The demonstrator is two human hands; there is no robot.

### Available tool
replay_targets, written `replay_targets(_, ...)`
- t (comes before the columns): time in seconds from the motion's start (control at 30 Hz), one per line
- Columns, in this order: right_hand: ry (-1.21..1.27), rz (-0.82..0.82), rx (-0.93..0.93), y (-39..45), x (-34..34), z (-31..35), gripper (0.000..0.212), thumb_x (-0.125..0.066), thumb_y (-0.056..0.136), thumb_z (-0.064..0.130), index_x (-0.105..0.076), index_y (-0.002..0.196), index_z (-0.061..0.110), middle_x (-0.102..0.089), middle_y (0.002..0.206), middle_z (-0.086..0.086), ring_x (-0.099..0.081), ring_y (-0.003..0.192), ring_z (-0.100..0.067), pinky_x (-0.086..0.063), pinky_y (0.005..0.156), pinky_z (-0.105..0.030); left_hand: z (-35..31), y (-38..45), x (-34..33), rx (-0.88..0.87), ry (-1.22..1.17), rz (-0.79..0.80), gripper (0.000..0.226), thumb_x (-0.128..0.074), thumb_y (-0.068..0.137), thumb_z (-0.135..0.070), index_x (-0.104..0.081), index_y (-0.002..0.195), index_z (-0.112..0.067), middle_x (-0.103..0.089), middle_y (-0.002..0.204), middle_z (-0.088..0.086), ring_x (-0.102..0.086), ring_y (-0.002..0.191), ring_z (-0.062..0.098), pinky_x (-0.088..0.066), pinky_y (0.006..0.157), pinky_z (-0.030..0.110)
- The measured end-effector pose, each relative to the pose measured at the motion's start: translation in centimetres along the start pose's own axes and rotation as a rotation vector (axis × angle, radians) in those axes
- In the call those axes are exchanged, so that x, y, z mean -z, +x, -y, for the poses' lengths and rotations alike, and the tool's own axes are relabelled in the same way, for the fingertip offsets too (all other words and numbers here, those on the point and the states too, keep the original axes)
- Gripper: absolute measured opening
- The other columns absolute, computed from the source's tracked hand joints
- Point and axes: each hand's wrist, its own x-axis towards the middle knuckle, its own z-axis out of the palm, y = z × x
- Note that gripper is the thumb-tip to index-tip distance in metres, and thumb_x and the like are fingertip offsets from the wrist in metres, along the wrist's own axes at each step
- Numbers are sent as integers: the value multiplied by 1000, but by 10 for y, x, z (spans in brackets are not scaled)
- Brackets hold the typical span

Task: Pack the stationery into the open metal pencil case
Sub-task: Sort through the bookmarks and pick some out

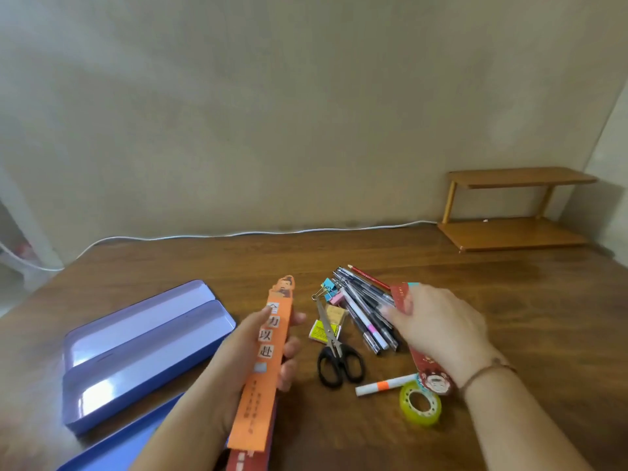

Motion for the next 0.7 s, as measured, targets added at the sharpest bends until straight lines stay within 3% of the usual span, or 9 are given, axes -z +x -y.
replay_targets(0.07, -125, 87, -90, -6, -5, -24, 51, -50, 78, 75, -52, 90, 26, -61, 84, 7, -58, 71, -9, -45, 56, -26, 1, -3, 1, -19, -153, 38, 45, -38, 87, -33, -61, 111, -3, -46, 59, 9, -46, 37, 20, -41, 38, 23)
replay_targets(0.2, -46, 146, -140, -6, -18, -46, 62, -56, 69, 79, -52, 100, 26, -63, 97, 8, -58, 81, -8, -43, 55, -25, 5, -15, -6, -55, -329, 8, 38, -39, 93, -35, -57, 114, -10, -46, 67, 6, -47, 53, 19, -44, 53, 29)
replay_targets(0.3, 77, 145, -124, 1, -19, -50, 46, -64, 71, 69, -54, 87, 27, -62, 86, 9, -60, 73, -5, -52, 59, -27, 5, -19, -8, -47, -354, -29, 38, -43, 97, -51, -54, 118, -21, -49, 74, 8, -47, 60, 18, -47, 56, 32)
replay_targets(0.43, 302, 68, -107, 11, -15, -62, 25, -75, 78, 43, -62, 75, 22, -67, 73, 2, -61, 65, -13, -46, 55, -29, 3, -21, -10, 66, -332, 5, 50, -45, 92, -59, -51, 120, -17, -50, 74, 9, -48, 52, 16, -43, 35, 22)
replay_targets(0.5, 405, 42, -75, 13, -12, -67, 19, -76, 80, 33, -66, 71, 20, -69, 68, -3, -61, 63, -19, -44, 55, -31, 1, -20, -10, 133, -296, 32, 50, -44, 93, -53, -51, 120, -12, -53, 78, 11, -54, 53, 19, -47, 37, 22)
replay_targets(0.6, 379, 0, -69, 15, -3, -73, 13, -69, 86, 32, -65, 75, 26, -68, 77, 0, -64, 74, -18, -49, 54, -32, -1, -18, -14, 182, -215, 25, 44, -43, 95, -41, -55, 119, -6, -57, 79, 13, -59, 56, 22, -50, 41, 25)
replay_targets(0.7, 323, 98, -59, 18, 4, -72, 10, -68, 87, 31, -64, 79, 26, -67, 77, -2, -63, 61, -14, -43, 47, -25, -3, -15, -15, 221, -184, -16, 45, -41, 98, -37, -58, 123, -4, -61, 79, 13, -61, 57, 24, -52, 42, 26)
